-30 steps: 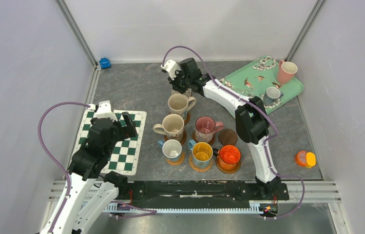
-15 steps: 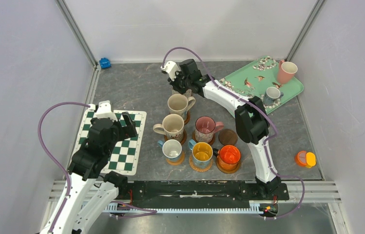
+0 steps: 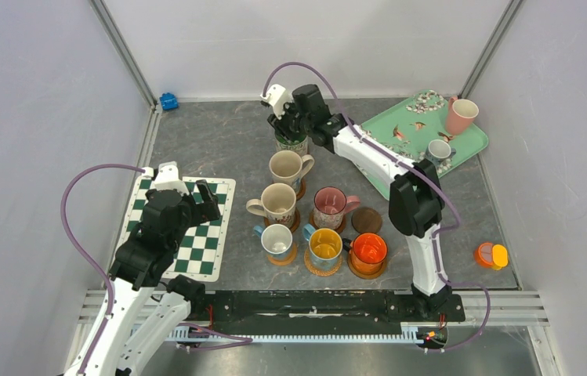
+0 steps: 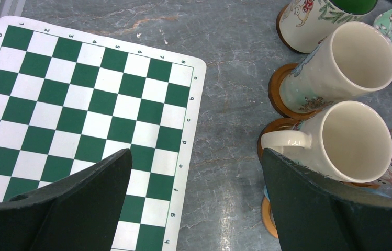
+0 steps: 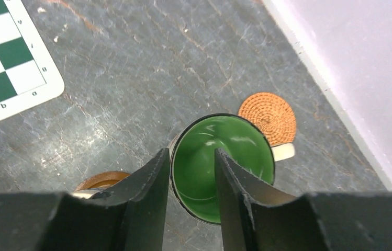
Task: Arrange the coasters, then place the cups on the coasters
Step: Place the cup on the coaster, then pick up the cup from the tray.
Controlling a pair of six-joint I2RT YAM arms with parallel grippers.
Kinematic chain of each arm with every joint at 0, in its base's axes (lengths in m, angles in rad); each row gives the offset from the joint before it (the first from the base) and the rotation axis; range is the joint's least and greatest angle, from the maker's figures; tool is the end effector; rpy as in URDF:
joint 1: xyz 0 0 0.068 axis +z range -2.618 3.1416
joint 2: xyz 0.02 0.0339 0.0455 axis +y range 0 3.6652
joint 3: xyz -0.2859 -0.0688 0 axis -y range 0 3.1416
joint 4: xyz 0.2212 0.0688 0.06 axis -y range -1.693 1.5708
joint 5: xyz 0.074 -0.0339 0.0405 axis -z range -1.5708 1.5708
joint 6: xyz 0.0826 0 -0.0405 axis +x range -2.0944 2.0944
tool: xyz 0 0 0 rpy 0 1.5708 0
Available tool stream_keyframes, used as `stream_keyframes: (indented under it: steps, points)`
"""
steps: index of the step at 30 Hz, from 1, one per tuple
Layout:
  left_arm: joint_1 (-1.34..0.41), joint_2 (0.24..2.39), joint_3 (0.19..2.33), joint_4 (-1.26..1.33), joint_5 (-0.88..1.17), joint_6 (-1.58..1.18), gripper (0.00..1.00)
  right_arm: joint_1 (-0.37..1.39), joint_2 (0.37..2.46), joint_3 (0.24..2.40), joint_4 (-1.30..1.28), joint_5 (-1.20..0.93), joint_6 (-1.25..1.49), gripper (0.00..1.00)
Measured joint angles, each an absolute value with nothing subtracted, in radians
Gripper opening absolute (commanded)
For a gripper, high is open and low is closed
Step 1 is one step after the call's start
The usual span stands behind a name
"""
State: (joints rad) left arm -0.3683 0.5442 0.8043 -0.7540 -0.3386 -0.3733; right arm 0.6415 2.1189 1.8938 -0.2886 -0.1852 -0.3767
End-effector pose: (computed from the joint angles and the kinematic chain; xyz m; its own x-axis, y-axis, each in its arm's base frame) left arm 0.1102 -0.0131 0.3044 -0.4362 -0.2004 -0.8773 -0.0992 0.9797 -0.1745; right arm 0.4181 0.3312 0.2904 -0.1025 -0.5278 -0.8432 -0.8112 0.5349 -0.2362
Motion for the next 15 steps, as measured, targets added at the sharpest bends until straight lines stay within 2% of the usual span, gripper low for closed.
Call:
stream_keyframes:
  steps: [9, 12, 15]
  points:
    - [-0.368, 0.545, 0.804, -0.754, -0.339, -0.373, 1.0, 0.62, 2.032, 1.894, -0.27, -0.126, -0.284, 0.46]
    - [-0.368, 0.551, 0.804, -0.754, -0.339, -0.373, 1.0, 0.579, 2.018, 1.894, -0.262, -0.105, -0.228, 0.51]
    - [-0.368, 0.569, 0.804, -0.754, -0.339, -0.373, 1.0, 0.523, 2.015, 1.891, -0.253, -0.093, -0.171, 0.51]
